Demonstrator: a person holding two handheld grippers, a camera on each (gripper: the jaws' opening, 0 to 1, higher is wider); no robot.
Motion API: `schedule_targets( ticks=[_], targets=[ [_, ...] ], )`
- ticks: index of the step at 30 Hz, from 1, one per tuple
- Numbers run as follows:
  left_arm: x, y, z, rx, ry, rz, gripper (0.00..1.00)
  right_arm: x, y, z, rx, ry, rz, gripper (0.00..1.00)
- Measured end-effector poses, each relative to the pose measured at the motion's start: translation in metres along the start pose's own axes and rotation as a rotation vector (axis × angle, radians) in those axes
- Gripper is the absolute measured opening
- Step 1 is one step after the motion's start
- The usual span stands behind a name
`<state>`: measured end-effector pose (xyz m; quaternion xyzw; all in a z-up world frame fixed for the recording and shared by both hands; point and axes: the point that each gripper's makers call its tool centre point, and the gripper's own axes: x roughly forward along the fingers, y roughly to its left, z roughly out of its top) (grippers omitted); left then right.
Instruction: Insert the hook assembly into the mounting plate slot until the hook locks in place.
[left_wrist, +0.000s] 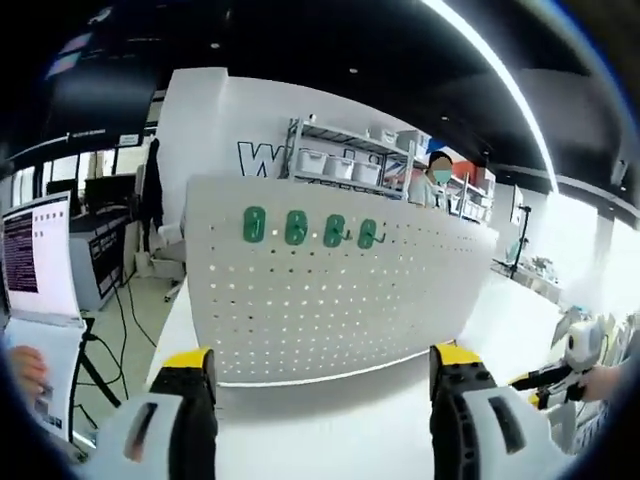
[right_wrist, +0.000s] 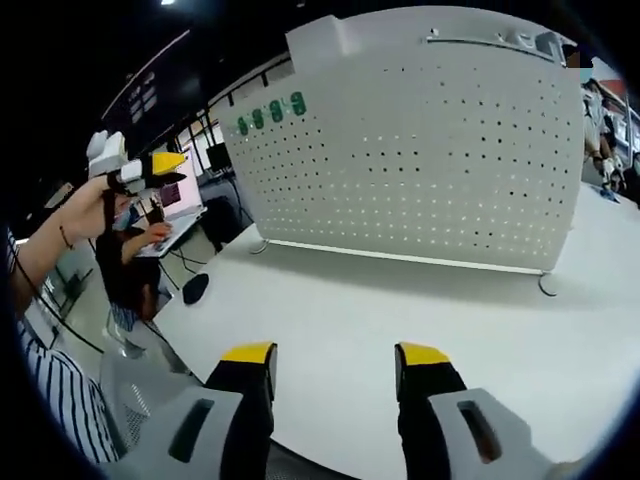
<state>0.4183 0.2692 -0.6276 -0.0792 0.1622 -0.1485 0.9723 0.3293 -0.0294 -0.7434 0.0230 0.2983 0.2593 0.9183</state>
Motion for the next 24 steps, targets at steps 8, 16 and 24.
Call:
schedule_targets(
  ticks=[8,16,24],
  targets=[
    [-0.016,-0.014,-0.032,-0.042,0.045,-0.015,0.94,-0.002,-0.005,0.011,-0.05,-0.026,-0.047,0.63],
    [-0.027,-0.03,-0.056,-0.077,0.078,-0.032,0.96,-0.003,-0.002,0.013,-0.064,-0.034,-0.057,0.71],
    [-0.034,-0.039,-0.069,-0.097,0.098,-0.048,0.97,-0.004,0.001,0.013,-0.073,-0.033,-0.058,0.74]
  ],
)
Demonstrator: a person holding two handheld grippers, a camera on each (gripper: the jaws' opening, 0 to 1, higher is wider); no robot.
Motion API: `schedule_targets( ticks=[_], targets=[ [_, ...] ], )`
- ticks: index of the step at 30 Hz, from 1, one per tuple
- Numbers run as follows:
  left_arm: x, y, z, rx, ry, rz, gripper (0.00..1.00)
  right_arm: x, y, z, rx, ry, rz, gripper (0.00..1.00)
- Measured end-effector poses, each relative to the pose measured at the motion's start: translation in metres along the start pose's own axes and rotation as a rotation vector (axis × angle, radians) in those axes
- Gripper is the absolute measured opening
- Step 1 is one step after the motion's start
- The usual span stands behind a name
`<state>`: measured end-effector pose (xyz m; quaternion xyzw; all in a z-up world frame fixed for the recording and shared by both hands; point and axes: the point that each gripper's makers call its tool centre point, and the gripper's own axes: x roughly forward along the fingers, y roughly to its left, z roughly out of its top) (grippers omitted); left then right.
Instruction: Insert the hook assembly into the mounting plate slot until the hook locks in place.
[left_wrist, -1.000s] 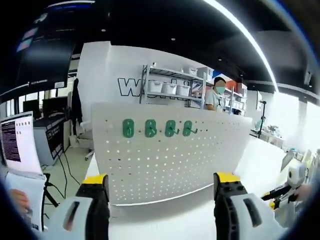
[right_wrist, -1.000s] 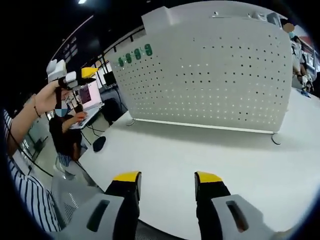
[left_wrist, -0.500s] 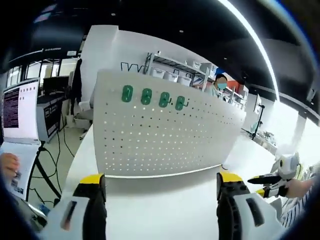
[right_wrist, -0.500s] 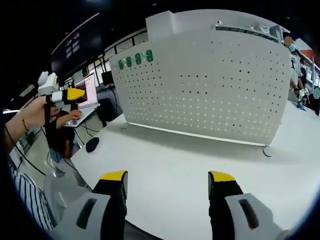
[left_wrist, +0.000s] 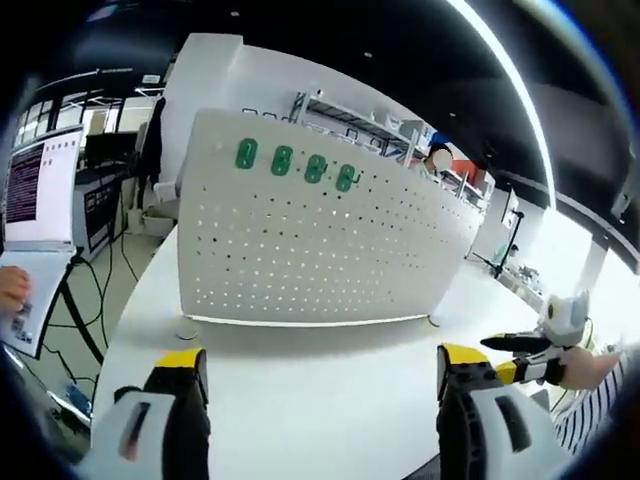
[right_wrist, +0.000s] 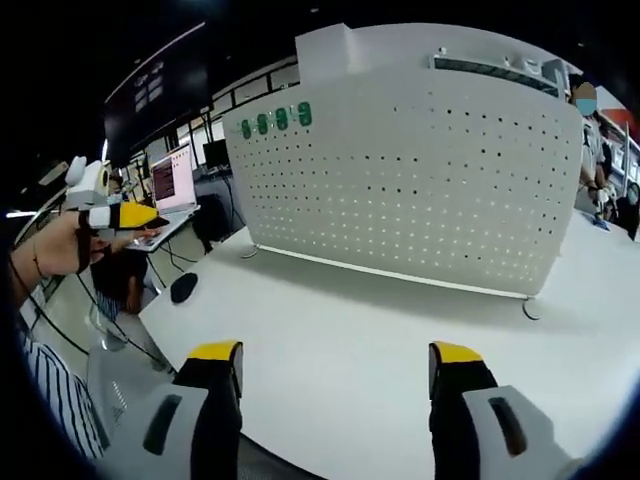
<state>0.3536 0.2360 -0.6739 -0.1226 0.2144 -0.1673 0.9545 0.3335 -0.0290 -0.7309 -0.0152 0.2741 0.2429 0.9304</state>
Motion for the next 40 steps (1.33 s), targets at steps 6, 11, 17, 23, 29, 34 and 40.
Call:
schedule_targets(
  ticks=[6,11,17,23,29,34,40],
  targets=[
    [-0.001,-0.009,-0.013,-0.009,0.022,-0.013,0.98,0.0,0.001,0.002,0.0,-0.008,-0.007,0.76],
    [-0.003,-0.01,-0.024,-0.022,0.036,-0.012,1.0,0.0,0.001,0.0,0.005,-0.006,-0.009,0.78],
    [-0.006,-0.013,-0.032,-0.034,0.053,-0.02,1.0,0.0,0.003,-0.004,0.004,0.006,-0.009,0.79],
    [-0.008,-0.016,-0.045,-0.046,0.079,-0.025,1.0,0.001,0.003,-0.005,0.007,0.011,-0.008,0.79],
    [-0.01,-0.021,-0.054,-0.062,0.091,-0.031,1.0,0.002,0.003,-0.005,0.012,0.013,-0.006,0.81],
    [-0.013,-0.022,-0.06,-0.07,0.104,-0.033,1.0,0.002,0.004,-0.006,0.003,0.02,-0.002,0.81],
    [-0.016,-0.022,-0.06,-0.074,0.102,-0.029,1.0,0.002,0.005,-0.009,0.005,0.026,0.002,0.81]
  ],
)
